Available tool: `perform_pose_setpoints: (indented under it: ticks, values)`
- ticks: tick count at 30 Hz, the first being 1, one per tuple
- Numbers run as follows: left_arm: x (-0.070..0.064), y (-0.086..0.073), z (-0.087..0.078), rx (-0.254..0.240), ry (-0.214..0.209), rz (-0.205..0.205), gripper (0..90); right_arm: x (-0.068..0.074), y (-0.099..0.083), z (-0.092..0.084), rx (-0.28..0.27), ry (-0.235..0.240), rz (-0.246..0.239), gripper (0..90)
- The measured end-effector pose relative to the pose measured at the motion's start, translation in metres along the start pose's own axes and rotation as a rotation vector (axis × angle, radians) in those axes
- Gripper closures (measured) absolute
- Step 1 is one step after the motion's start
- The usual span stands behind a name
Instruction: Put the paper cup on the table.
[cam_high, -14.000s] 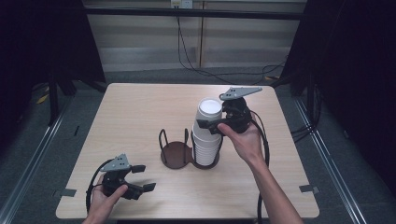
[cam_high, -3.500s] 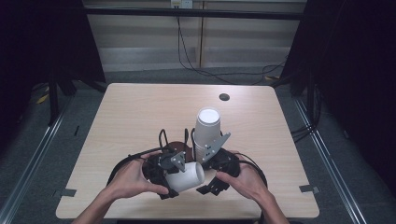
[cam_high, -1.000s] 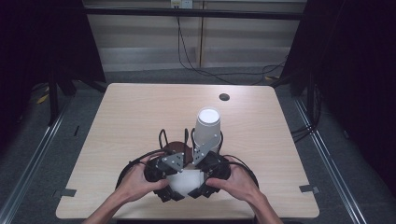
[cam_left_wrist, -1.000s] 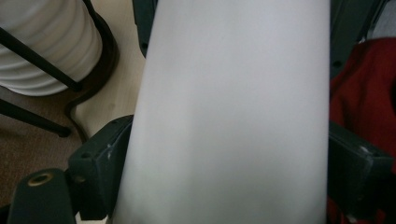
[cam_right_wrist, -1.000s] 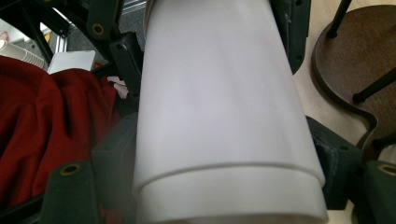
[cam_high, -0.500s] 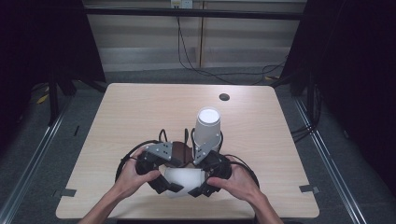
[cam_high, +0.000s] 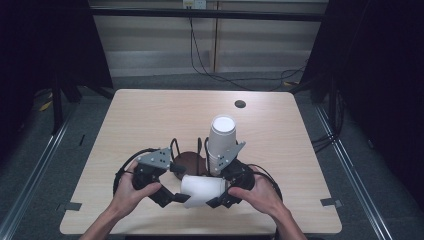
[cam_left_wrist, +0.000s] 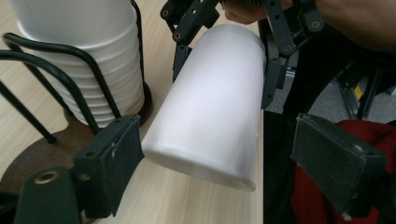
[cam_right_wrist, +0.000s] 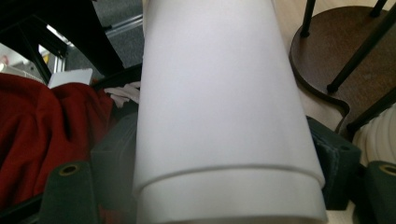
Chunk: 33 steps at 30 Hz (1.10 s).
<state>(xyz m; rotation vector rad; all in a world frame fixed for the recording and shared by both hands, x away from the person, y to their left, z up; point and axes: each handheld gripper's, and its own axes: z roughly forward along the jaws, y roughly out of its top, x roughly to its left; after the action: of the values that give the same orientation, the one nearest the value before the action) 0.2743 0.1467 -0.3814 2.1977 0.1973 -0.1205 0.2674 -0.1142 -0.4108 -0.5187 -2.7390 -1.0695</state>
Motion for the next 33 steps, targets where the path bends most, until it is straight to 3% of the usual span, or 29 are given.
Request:
perform_pose_setpoints:
  ticks: [4,6,8,11,15,19,23,26,29,33]
  values:
    - [-0.001,-0.005,-0.006,-0.042,0.02,-0.025,15.9,-0.001,-0.002,-0.004,-0.024,-0.001,0.009,24.1]
    - [-0.001,-0.01,-0.008,-0.06,0.05,-0.038,16.1,0.0,-0.003,-0.006,-0.03,-0.01,0.015,24.1]
    - [0.0,-0.014,-0.011,-0.083,0.034,-0.049,16.2,0.0,-0.004,-0.007,-0.038,-0.016,0.013,24.0]
    - [0.001,-0.018,-0.015,-0.129,0.054,-0.069,16.2,0.0,-0.006,-0.009,-0.059,-0.026,0.014,23.8]
    - [-0.001,-0.027,-0.015,-0.181,0.089,-0.068,16.2,-0.001,-0.008,-0.012,-0.095,-0.036,0.019,23.8]
    - [-0.002,-0.029,-0.012,-0.167,0.072,-0.063,16.2,-0.003,-0.011,-0.013,-0.118,-0.042,0.032,23.7]
    - [-0.003,-0.031,-0.009,-0.166,0.066,-0.061,16.2,-0.007,-0.016,-0.012,-0.156,-0.004,0.049,23.6]
    - [-0.003,-0.033,-0.007,-0.163,0.066,-0.066,16.2,-0.006,-0.018,-0.013,-0.172,-0.004,0.052,23.6]
    - [-0.001,-0.038,-0.005,-0.182,0.035,-0.071,15.9,-0.007,-0.02,-0.015,-0.197,-0.004,0.053,23.6]
    - [0.0,-0.041,-0.004,-0.189,0.035,-0.085,15.9,-0.005,-0.02,-0.015,-0.215,-0.014,0.037,23.6]
